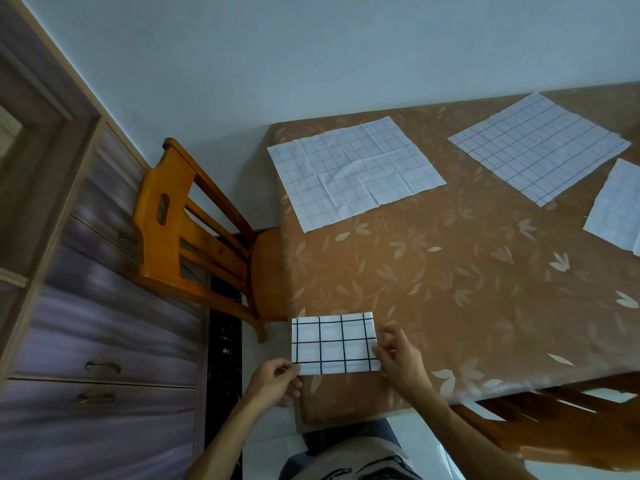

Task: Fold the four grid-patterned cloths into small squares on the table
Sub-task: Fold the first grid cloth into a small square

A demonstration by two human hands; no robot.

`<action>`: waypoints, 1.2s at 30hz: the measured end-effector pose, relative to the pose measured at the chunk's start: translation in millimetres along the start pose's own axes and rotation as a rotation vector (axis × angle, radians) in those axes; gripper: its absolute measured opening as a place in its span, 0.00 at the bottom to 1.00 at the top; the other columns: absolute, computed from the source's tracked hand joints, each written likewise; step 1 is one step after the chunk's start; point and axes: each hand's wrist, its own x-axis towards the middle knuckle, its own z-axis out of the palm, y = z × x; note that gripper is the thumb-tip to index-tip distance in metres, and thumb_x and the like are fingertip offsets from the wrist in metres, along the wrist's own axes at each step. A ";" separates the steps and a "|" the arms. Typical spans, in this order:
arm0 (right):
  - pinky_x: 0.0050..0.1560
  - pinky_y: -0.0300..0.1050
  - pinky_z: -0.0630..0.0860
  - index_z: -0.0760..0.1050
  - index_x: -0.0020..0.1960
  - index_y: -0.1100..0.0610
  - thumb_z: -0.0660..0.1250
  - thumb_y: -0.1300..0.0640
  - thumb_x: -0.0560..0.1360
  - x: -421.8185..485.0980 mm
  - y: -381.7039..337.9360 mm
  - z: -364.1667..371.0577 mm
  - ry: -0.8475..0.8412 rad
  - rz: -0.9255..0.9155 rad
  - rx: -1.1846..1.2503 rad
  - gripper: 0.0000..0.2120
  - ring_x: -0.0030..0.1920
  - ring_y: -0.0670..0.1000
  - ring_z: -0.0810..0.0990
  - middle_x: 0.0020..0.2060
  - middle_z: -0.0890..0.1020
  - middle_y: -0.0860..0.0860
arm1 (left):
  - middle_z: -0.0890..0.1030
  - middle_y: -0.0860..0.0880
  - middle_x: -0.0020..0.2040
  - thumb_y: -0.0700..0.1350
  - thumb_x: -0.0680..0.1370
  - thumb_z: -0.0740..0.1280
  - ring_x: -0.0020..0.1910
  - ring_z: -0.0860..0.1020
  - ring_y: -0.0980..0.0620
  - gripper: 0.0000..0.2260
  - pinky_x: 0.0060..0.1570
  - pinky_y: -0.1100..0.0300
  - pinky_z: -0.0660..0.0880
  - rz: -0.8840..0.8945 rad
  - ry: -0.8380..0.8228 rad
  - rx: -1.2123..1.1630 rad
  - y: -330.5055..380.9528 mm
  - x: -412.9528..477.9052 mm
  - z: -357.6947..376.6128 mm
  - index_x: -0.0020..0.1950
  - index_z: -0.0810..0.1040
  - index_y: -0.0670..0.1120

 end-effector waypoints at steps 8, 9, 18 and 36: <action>0.45 0.48 0.82 0.71 0.63 0.53 0.68 0.58 0.77 4.5 -8.5 6.8 0.054 0.033 -0.016 0.15 0.46 0.51 0.83 0.46 0.83 0.50 | 0.78 0.54 0.47 0.54 0.75 0.70 0.42 0.78 0.56 0.12 0.36 0.63 0.74 0.239 0.393 0.548 -4.2 4.1 10.6 0.53 0.73 0.50; 0.46 0.50 0.82 0.71 0.63 0.52 0.68 0.57 0.77 4.9 -7.2 7.1 0.052 0.037 -0.022 0.15 0.46 0.51 0.83 0.46 0.83 0.50 | 0.76 0.54 0.50 0.54 0.75 0.70 0.45 0.76 0.56 0.14 0.36 0.65 0.72 0.365 0.464 0.653 -4.4 4.7 14.8 0.56 0.72 0.50; 0.46 0.49 0.81 0.69 0.63 0.53 0.64 0.55 0.80 0.6 -3.8 13.0 0.082 -0.021 -0.186 0.13 0.50 0.55 0.82 0.52 0.82 0.52 | 0.74 0.44 0.68 0.43 0.72 0.73 0.68 0.72 0.45 0.20 0.64 0.51 0.74 0.759 0.346 1.075 -6.1 26.9 65.9 0.64 0.76 0.50; 0.75 0.51 0.52 0.56 0.79 0.57 0.49 0.46 0.83 -4.4 22.3 31.8 -0.059 -0.497 -0.809 0.28 0.79 0.53 0.55 0.79 0.55 0.54 | 0.66 0.42 0.76 0.58 0.77 0.65 0.72 0.67 0.43 0.25 0.65 0.48 0.72 0.754 0.441 1.023 -34.8 38.6 40.5 0.72 0.70 0.50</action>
